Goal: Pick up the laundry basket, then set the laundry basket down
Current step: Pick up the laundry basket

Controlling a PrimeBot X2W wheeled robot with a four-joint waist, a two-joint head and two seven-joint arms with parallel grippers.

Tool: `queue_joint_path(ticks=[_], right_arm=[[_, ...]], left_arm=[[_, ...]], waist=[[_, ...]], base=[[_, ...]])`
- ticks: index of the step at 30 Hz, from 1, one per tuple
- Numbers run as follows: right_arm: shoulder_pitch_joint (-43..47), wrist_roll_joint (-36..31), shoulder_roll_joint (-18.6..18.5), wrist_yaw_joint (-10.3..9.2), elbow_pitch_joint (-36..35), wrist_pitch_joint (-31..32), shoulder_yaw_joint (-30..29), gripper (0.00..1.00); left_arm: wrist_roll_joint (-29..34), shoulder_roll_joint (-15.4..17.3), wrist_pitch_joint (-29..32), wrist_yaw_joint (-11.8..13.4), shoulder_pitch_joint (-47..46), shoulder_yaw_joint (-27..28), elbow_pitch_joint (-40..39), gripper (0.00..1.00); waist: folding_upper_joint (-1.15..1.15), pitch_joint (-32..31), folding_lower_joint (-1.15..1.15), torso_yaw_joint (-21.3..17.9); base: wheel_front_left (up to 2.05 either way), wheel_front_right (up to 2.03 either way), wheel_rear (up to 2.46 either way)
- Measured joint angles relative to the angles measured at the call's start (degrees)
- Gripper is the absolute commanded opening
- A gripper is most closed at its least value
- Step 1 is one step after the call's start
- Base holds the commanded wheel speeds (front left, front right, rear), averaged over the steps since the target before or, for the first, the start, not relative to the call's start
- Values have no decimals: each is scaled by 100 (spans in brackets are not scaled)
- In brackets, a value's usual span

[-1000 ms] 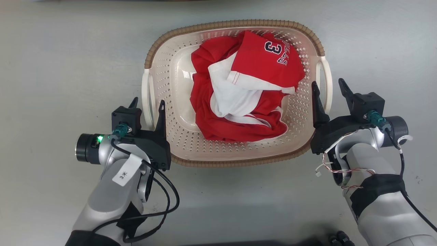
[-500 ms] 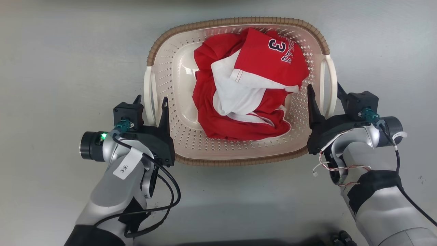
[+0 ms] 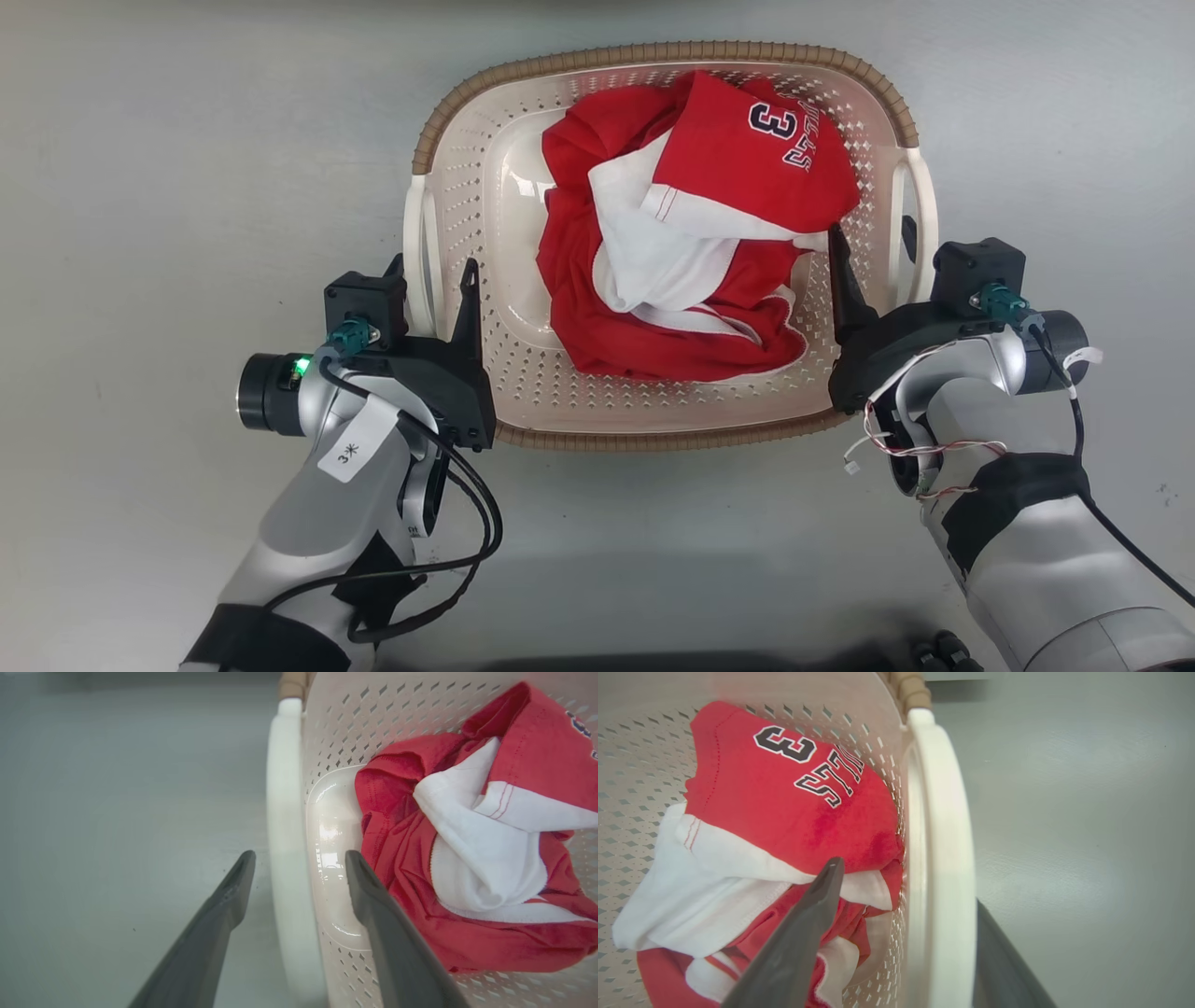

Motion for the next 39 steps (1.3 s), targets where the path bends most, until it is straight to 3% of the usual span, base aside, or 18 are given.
queue_joint_path(ticks=[11, 15, 16, 18, 19, 20, 22, 24, 39], right_arm=[[-110, 156, 0, -87, 97, -1, 199, 100], [-125, 220, -2, -108, 151, 0, 259, 76], [-137, 248, -4, -109, 169, 0, 276, 64], [-181, 312, -13, -136, 205, 0, 307, 49], [-202, 339, -15, -149, 210, 0, 324, 45], [-212, 355, -15, -149, 210, 0, 343, 41], [-213, 360, -22, -156, 223, 0, 366, 23], [-213, 415, -31, -158, 241, -1, 383, 1], [-233, 578, -30, -208, 423, 0, 557, 0]], left_arm=[[-201, 0, -3, 19, -109, -218, 165, 100], [-307, 2, -4, 25, -112, -322, 193, 100], [-318, 0, -4, 25, -115, -354, 194, 94], [-359, 0, -5, 26, -123, -389, 198, 71], [-378, 0, -7, 26, -131, -403, 203, 49], [-388, 0, -23, 29, -142, -417, 211, 36], [-405, 37, -23, 75, -187, -435, 253, 0], [-442, 55, -45, 76, -232, -453, 265, 0], [-743, 46, -63, 76, -303, -725, 425, 0]], waist=[[0, 21, 0, 22], [0, 28, 0, 19], [0, 29, 0, 17], [0, 32, 0, 14], [0, 34, 0, 12], [0, 35, 0, 10], [0, 36, 0, 6], [0, 37, 0, 1], [0, -49, 0, -10]], base=[[0, 0, 0], [0, 0, 0], [0, 0, 0], [0, 0, 0], [0, 0, 0], [0, 0, 0], [0, 0, 0], [0, 0, 0], [0, 0, 0]])
